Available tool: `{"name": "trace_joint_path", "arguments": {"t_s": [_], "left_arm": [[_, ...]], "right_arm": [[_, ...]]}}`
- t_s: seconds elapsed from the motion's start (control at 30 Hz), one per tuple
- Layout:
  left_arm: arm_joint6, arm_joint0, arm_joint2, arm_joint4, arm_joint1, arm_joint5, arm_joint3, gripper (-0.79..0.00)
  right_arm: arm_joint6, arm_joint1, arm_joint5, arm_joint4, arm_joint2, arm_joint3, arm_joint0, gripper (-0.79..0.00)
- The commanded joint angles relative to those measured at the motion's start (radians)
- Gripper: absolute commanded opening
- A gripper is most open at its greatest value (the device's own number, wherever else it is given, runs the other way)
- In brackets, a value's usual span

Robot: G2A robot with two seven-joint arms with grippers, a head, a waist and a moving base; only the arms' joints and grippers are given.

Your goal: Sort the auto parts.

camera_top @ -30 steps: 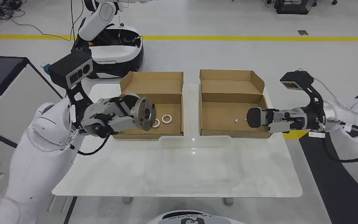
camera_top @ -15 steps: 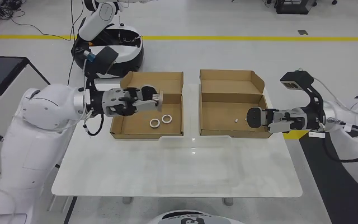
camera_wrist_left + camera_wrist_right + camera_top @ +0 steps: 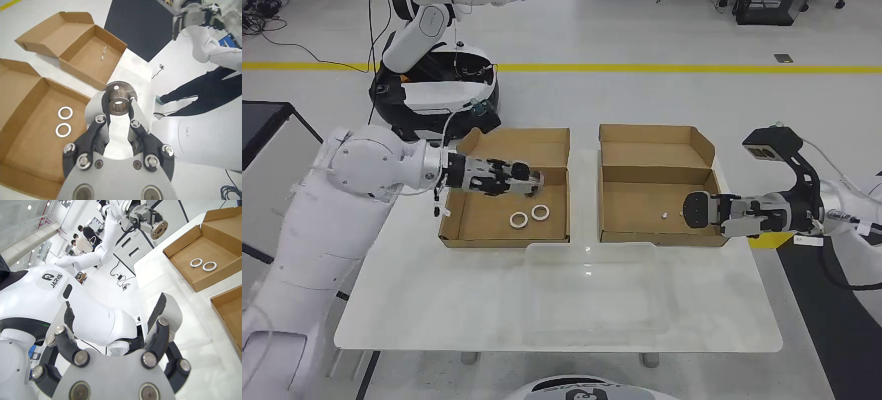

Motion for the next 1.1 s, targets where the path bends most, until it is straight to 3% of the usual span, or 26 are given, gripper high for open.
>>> {"name": "trace_joint_path", "arguments": {"t_s": [0.0, 0.47, 1.07], "left_arm": [[0.000, -0.015, 0.032, 0.054, -0.006, 0.001, 0.034, -0.785], [-0.008, -0.141, 0.234, 0.354, -0.061, -0.021, 0.238, -0.785], [0.066, -0.341, 0.571, 0.660, -0.186, -0.135, 0.566, -0.785]], "right_arm": [[0.000, 0.000, 0.000, 0.000, 0.000, 0.000, 0.000, 0.000], [0.000, 0.000, 0.000, 0.000, 0.000, 0.000, 0.000, 0.000], [0.000, 0.000, 0.000, 0.000, 0.000, 0.000, 0.000, 0.000]]}}
